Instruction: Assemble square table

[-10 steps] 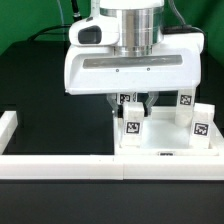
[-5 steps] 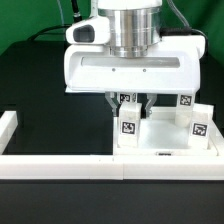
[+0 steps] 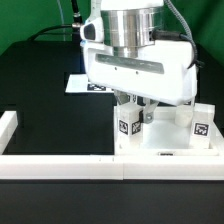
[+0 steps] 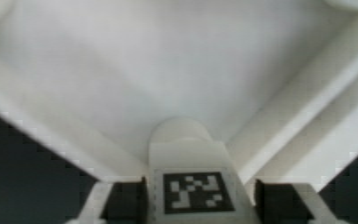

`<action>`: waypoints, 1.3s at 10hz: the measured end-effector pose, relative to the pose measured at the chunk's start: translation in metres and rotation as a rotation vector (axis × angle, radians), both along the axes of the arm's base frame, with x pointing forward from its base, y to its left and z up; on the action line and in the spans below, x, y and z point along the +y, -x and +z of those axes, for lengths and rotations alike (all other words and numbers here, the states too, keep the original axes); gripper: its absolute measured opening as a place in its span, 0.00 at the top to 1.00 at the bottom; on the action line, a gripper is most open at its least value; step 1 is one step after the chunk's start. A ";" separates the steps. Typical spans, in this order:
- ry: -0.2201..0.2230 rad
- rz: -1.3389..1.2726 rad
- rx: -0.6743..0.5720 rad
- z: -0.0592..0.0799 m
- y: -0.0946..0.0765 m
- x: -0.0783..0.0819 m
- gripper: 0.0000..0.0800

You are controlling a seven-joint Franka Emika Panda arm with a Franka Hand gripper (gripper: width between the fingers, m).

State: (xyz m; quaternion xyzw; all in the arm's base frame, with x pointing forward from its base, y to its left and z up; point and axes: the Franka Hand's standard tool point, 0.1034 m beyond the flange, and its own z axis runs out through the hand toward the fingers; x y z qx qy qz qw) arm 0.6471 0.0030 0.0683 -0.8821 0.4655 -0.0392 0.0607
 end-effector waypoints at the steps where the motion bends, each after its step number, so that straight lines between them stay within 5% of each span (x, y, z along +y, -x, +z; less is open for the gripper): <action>1: -0.011 -0.097 0.003 0.000 -0.001 0.001 0.64; 5: -0.029 -0.237 0.012 0.000 -0.001 0.003 0.64; 6: -0.024 -0.200 0.010 0.000 -0.001 0.003 0.36; 7: -0.024 -0.199 0.010 0.000 -0.001 0.003 0.36; 8: -0.022 -0.181 0.009 0.000 -0.001 0.003 0.22; 13: 0.079 0.417 -0.023 0.000 -0.003 0.000 0.19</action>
Offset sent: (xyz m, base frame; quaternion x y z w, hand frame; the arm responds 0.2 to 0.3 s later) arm 0.0000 0.0000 0.0000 0.0000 0.0000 0.1296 0.9916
